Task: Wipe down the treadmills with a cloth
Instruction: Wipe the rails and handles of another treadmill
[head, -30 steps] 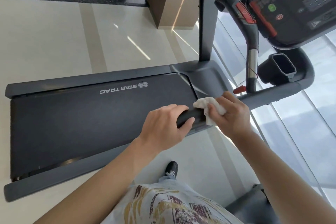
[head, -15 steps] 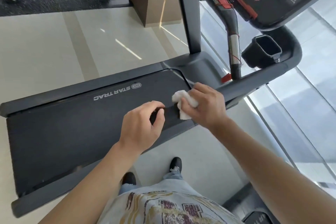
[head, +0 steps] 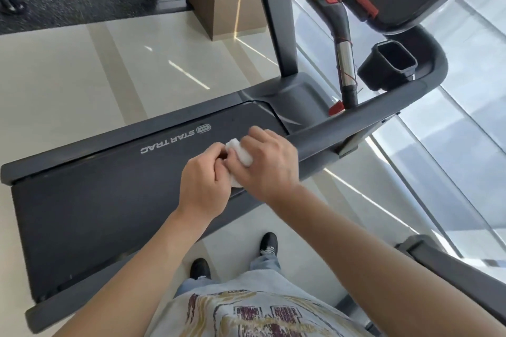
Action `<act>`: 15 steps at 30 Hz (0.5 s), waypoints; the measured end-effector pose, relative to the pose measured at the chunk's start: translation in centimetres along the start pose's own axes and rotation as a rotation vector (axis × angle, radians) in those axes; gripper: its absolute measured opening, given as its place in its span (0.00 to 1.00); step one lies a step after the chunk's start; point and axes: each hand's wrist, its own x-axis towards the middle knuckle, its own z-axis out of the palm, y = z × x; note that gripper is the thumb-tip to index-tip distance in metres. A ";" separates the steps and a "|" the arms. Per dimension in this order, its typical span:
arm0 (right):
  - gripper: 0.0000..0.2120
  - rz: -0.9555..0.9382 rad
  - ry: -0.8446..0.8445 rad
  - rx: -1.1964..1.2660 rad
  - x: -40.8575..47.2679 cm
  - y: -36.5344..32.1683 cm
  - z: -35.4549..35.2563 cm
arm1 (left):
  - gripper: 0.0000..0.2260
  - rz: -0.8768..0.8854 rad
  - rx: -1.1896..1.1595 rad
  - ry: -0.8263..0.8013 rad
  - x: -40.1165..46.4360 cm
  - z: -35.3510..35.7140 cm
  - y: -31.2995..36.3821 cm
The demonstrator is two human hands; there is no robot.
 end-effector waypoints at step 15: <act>0.17 0.281 -0.731 -0.401 9.6 11.6 -4.4 | 0.17 -0.088 -0.149 0.106 -2.3 0.0 -2.0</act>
